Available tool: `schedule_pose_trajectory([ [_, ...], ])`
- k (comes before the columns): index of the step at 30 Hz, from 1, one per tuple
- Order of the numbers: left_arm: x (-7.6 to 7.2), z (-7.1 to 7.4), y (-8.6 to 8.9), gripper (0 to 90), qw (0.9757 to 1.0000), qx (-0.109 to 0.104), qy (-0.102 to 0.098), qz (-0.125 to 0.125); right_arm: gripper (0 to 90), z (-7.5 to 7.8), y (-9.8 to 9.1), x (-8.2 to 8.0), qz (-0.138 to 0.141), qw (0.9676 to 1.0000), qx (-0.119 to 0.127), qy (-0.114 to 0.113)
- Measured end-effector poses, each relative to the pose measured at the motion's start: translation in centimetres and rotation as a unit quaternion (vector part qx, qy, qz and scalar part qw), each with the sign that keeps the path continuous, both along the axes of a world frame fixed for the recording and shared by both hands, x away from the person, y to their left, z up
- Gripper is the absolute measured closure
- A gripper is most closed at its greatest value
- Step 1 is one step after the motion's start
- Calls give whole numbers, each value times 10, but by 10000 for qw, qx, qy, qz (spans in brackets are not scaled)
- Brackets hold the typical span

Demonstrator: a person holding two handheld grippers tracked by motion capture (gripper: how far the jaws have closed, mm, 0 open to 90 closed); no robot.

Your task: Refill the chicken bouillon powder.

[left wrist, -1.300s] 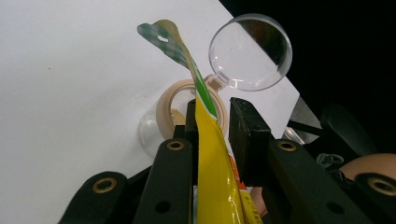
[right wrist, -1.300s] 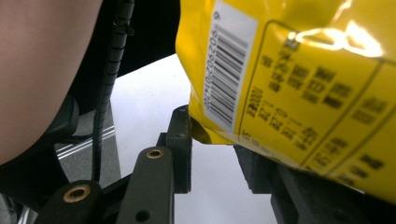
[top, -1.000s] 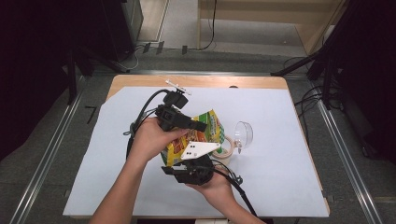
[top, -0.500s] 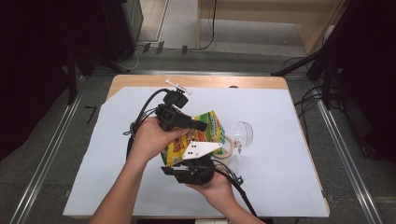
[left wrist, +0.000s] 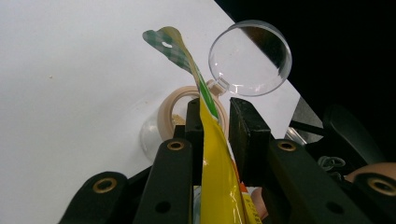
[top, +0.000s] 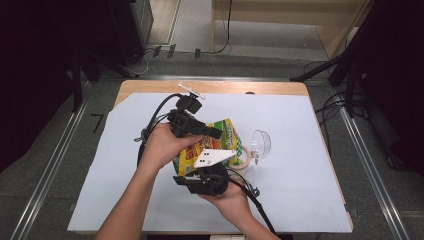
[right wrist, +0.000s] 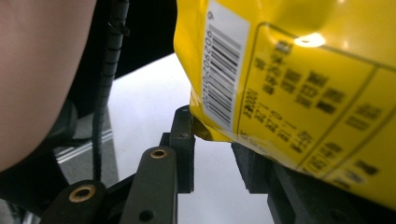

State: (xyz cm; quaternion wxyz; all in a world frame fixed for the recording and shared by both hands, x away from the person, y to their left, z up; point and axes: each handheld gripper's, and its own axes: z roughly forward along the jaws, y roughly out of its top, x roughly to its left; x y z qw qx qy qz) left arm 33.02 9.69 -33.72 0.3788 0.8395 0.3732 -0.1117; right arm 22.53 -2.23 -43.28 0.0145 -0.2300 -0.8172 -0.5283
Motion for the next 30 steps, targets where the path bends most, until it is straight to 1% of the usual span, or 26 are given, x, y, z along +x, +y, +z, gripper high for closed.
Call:
schedule_pose_trajectory([
  [5, 1, -1, 1, 791, 10000, -5, 1, -7, 717, 1, 1, 0, -52, 10000, -52, 23],
  [7, 1, -1, 1, 792, 10000, 1, -8, -6, 717, 1, 2, 1, -54, 9999, -70, 66],
  [10, 2, -1, 1, 796, 10000, -21, 3, -9, 717, 2, 2, 1, -102, 9998, -97, 118],
  [15, 4, -2, 3, 796, 10000, -71, 19, 11, 716, 2, 4, 2, -140, 9997, -132, 141],
  [20, 3, -2, 4, 797, 10000, -94, 2, -6, 716, 2, 5, 2, -172, 9997, -156, 95],
  [24, 3, -1, 5, 796, 9999, -114, -35, -3, 715, 1, 5, 2, -153, 9996, -225, 55],
  [28, 3, 0, 4, 801, 9999, -114, -111, 27, 716, 2, 5, 3, -184, 9996, -201, 68],
  [30, 3, 0, 5, 807, 9999, -116, -113, 23, 716, 1, 6, 3, -206, 9996, -181, 61],
])
